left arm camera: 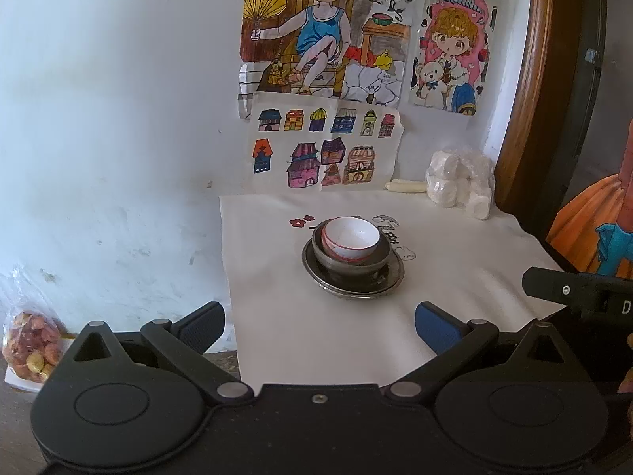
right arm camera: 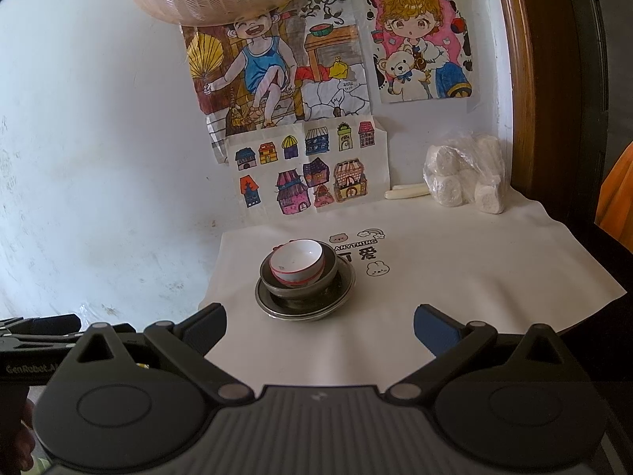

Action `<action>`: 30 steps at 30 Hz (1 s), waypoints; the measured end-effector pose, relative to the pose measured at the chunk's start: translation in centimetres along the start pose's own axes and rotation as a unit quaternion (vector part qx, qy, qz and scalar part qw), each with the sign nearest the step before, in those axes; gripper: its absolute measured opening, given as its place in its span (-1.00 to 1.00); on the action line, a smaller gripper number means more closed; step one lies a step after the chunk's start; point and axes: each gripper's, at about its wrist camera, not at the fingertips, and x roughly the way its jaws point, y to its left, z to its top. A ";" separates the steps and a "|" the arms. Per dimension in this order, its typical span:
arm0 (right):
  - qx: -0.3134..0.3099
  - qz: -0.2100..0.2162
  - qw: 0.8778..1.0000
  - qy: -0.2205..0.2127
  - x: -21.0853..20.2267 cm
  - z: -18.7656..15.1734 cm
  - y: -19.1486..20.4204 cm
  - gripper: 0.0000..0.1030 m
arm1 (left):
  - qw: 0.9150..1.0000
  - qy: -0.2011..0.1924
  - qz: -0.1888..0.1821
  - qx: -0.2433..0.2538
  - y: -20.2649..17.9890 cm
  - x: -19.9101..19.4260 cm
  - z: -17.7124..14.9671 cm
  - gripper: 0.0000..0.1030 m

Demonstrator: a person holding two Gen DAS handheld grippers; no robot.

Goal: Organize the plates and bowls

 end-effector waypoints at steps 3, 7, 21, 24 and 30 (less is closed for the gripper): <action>0.000 0.000 1.000 0.000 0.0 0.0 0.0 1.00 | 1.000 0.000 0.001 -0.002 0.0 0.0 0.0 0.98; 0.001 -0.003 1.000 -0.001 -0.1 0.1 -0.1 1.00 | 1.000 -0.006 0.008 0.004 -0.3 0.0 -0.1 0.98; 0.000 -0.003 1.000 0.001 0.2 0.2 -0.7 1.00 | 1.000 -0.018 -0.013 -0.008 0.4 0.2 0.3 0.98; -0.001 -0.002 1.000 0.004 0.5 0.3 -0.8 1.00 | 1.000 -0.014 -0.016 -0.007 0.4 0.5 0.3 0.98; -0.002 -0.001 1.000 0.009 1.5 0.6 -0.7 1.00 | 1.000 -0.009 -0.017 -0.014 0.9 1.1 0.6 0.98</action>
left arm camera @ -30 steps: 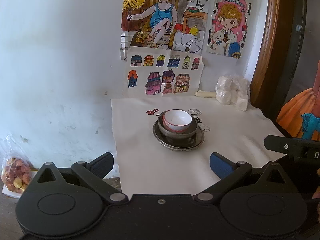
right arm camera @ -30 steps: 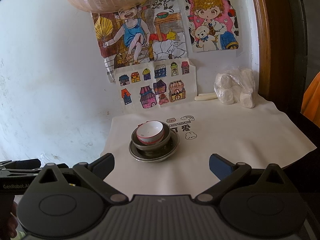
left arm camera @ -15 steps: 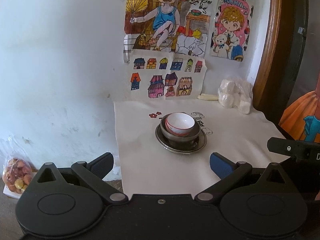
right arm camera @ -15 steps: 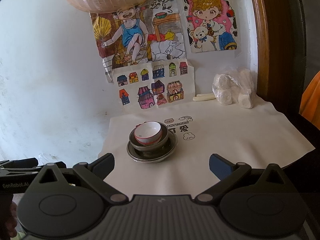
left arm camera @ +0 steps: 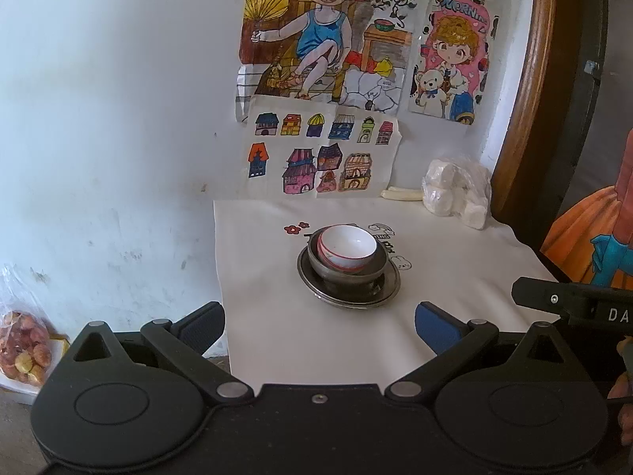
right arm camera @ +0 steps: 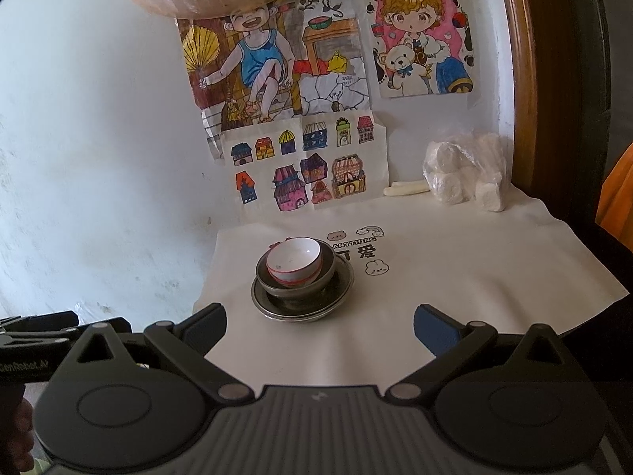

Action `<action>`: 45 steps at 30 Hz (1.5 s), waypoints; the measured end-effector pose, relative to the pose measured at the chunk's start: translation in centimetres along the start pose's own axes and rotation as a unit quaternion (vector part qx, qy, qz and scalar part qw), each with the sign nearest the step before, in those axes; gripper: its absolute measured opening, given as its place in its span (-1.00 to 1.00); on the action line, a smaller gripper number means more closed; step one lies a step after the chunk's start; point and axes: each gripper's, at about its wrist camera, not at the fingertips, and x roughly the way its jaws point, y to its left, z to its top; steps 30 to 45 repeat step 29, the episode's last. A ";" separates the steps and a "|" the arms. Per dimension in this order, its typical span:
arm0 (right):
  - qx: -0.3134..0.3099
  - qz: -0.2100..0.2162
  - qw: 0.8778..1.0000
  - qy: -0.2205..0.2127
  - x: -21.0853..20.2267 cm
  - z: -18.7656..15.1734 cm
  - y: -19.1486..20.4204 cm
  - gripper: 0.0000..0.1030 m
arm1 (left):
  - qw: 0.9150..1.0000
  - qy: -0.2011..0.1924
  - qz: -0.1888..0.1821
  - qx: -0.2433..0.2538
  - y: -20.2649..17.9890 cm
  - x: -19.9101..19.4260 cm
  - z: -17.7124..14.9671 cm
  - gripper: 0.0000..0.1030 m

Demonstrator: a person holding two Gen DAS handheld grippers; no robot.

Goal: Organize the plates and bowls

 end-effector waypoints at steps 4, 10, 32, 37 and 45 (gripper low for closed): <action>-0.001 0.002 1.000 0.004 0.6 0.2 0.1 1.00 | 1.000 0.001 0.002 0.000 0.2 0.2 0.1 0.98; -0.002 0.005 1.000 0.007 1.2 0.4 0.0 1.00 | 1.000 0.002 0.005 -0.003 0.6 0.9 0.3 0.98; 0.001 0.010 1.000 0.023 3.9 1.5 -1.2 1.00 | 1.000 0.013 0.007 -0.004 0.1 3.5 1.3 0.98; 0.001 0.010 1.000 0.023 3.9 1.5 -1.2 1.00 | 1.000 0.013 0.007 -0.004 0.1 3.5 1.3 0.98; 0.001 0.010 1.000 0.023 3.9 1.5 -1.2 1.00 | 1.000 0.013 0.007 -0.004 0.1 3.5 1.3 0.98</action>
